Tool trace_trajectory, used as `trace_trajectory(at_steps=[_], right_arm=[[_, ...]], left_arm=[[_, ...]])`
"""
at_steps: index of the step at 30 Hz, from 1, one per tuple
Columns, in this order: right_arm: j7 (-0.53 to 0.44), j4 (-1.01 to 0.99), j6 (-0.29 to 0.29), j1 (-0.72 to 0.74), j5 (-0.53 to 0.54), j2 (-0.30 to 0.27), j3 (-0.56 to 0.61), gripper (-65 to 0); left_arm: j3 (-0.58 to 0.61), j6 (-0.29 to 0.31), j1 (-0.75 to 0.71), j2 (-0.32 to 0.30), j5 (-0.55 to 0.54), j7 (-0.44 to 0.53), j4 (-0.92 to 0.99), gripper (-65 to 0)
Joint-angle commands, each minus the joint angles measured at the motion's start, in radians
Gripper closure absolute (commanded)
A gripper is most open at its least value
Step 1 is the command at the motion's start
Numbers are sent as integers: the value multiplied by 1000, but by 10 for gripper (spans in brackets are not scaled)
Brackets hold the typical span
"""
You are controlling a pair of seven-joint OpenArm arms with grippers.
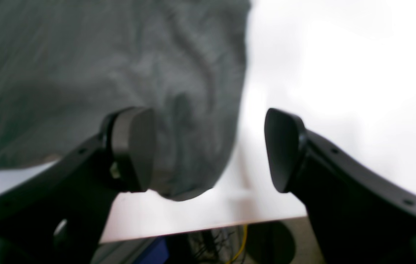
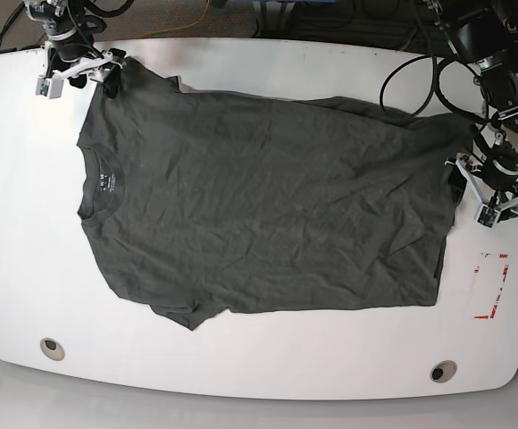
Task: Layout the t-shirt on the table in an organized manner, then fold the t-shirt properly
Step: 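Pull the grasped cloth with both grippers apart to smooth the shirt, then grasp the grey shirt's collar-side edge with both grippers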
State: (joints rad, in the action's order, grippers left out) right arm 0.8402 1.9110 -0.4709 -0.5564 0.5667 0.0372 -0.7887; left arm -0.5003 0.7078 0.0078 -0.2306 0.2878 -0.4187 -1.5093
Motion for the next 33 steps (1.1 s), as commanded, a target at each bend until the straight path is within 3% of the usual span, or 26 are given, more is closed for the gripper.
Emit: trace_trajectory(at_steps=[1, 12, 24, 26, 29, 33], right_arm=[[-19, -9, -2, -7, 13, -9, -7, -443], [-19, -97, -55, -9, 13, -9, 2, -443], [-19, -109, -56, -7, 13, -10, 144, -431], [-19, -107, -56, -7, 13, -10, 163, -387], [-19, -106, -56, -7, 13, -12, 182, -263], [-19, -97, -55, -7, 13, -15, 188, -59]], left_arm=[[-5, -10, 13, -19, -8, 21, -21, -467], [-5, -10, -6, -19, -8, 21, -21, -467], [-5, -10, -32, -17, -8, 21, -20, -467], [-5, -10, -35, -17, -8, 21, -21, -467], [-5, -10, -38, -17, -8, 21, -21, -467], [-7, -10, -38, -17, -8, 21, -21, -467]])
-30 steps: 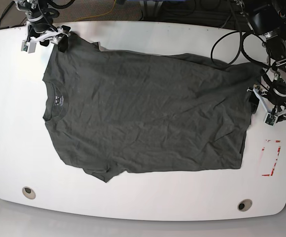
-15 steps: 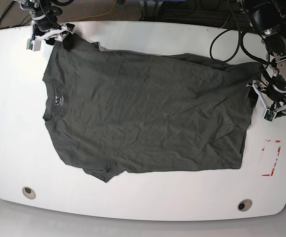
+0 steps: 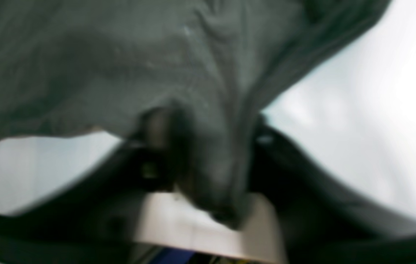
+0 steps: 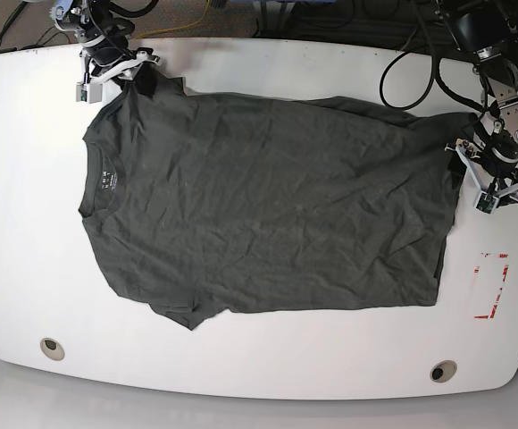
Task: Layout the t-shirt on the table in an organized manner, then fold the t-shirt properly
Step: 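Grasp the grey shirt's collar-side edge with both grippers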
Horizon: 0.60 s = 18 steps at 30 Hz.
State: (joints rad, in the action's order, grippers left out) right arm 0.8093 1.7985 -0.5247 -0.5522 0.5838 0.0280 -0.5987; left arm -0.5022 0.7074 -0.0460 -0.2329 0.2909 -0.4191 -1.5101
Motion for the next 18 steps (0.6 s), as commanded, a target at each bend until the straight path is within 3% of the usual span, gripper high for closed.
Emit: trace_trajectory(at_steps=[1, 11, 18], right_arm=[[14, 31, 4, -13, -11, -7, -2, -4], [144, 223, 8, -42, 12, -21, -11, 0], [226, 217, 8, 13, 135, -93, -57, 0]], left_arm=[[-6, -9, 16, -15, -11, 21, -20, -467], [-8, -9, -12, -15, -11, 21, -20, -467], [-8, -9, -30, -15, -9, 19, -20, -467]])
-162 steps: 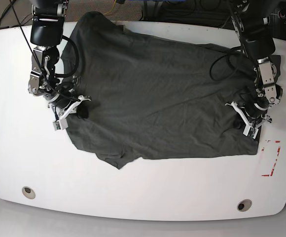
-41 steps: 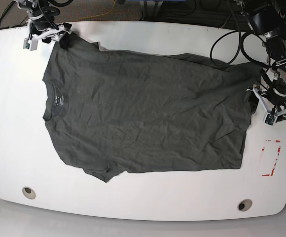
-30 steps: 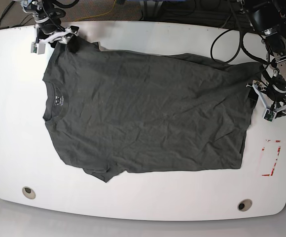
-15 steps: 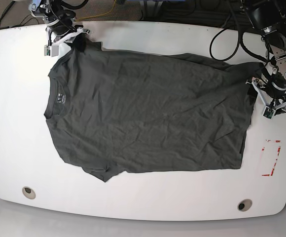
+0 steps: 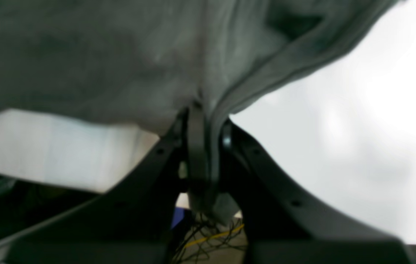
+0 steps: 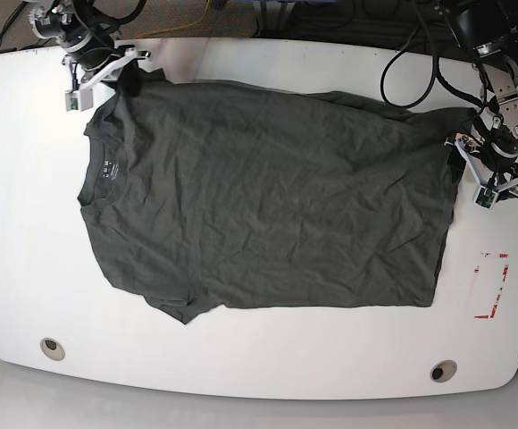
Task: Layout the t-shirt on the table in an organized manner, then fold the t-shirt properly
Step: 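Grasp the grey shirt's collar-side edge with both grippers, then drag the held edge with the right gripper across the shirt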
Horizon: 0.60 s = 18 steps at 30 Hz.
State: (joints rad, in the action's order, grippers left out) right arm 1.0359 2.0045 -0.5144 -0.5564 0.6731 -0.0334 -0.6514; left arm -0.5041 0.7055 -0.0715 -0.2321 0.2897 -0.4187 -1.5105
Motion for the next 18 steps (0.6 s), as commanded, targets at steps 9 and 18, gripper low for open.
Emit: trace_trajectory(at_steps=[9, 18], right_arm=[[99, 3, 93, 161, 251, -155, -6, 0], [125, -121, 171, 352, 307, -175, 2, 0]], left_arm=[[-6, -7, -20, -16, -5, 21, -22, -467], [-6, -7, -52, -16, -4, 16, -60, -467]])
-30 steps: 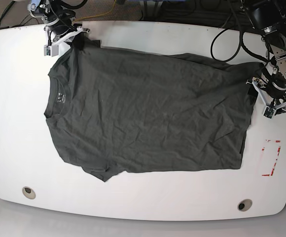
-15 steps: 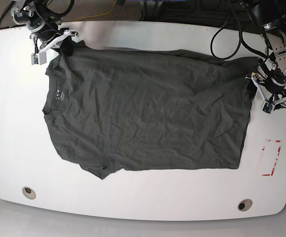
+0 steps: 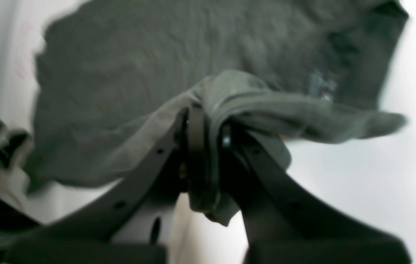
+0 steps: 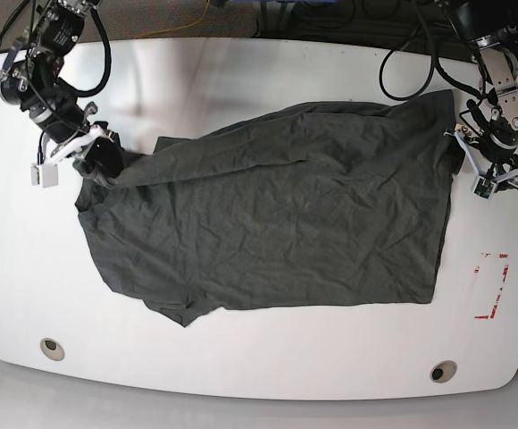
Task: Layout the t-shirt on the table in an organized manner, then fold the t-shirt properly
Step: 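Drag the held edge with the right gripper across the shirt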
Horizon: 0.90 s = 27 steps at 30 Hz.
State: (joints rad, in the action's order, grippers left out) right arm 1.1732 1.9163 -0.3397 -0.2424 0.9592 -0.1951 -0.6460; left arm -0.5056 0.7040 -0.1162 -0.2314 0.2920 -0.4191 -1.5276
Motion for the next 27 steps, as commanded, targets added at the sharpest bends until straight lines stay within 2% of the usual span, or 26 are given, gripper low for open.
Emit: trace_trajectory(at_steps=[1, 14, 16, 19, 20, 23, 27], right_arm=[[-12, -73, -3, 70, 20, -13, -2, 0], [-17, -433, -2, 374, 13, -39, 122, 0], [-17, -473, -2, 417, 13, -42, 133, -28], [-17, -539, 0, 478, 13, -45, 165, -146], [-17, -552, 0, 493, 13, -56, 174, -213], [-17, -553, 1, 499, 16, -76, 183, -359], [-12, -552, 1, 496, 20, -94, 182, -509]], left_arm=[[-3, -6, -17, -16, -6, 16, -58, -467], [-1, -6, -89, -16, -4, 15, -167, -467], [-1, -6, -96, -16, -4, 15, -172, -467], [-1, -6, -101, -16, -4, 15, -172, -467], [-1, -6, -101, -16, -4, 15, -172, -467], [-3, -6, -109, -6, -4, 15, -181, -467], [-5, -6, -119, 14, -4, 15, -187, -467]])
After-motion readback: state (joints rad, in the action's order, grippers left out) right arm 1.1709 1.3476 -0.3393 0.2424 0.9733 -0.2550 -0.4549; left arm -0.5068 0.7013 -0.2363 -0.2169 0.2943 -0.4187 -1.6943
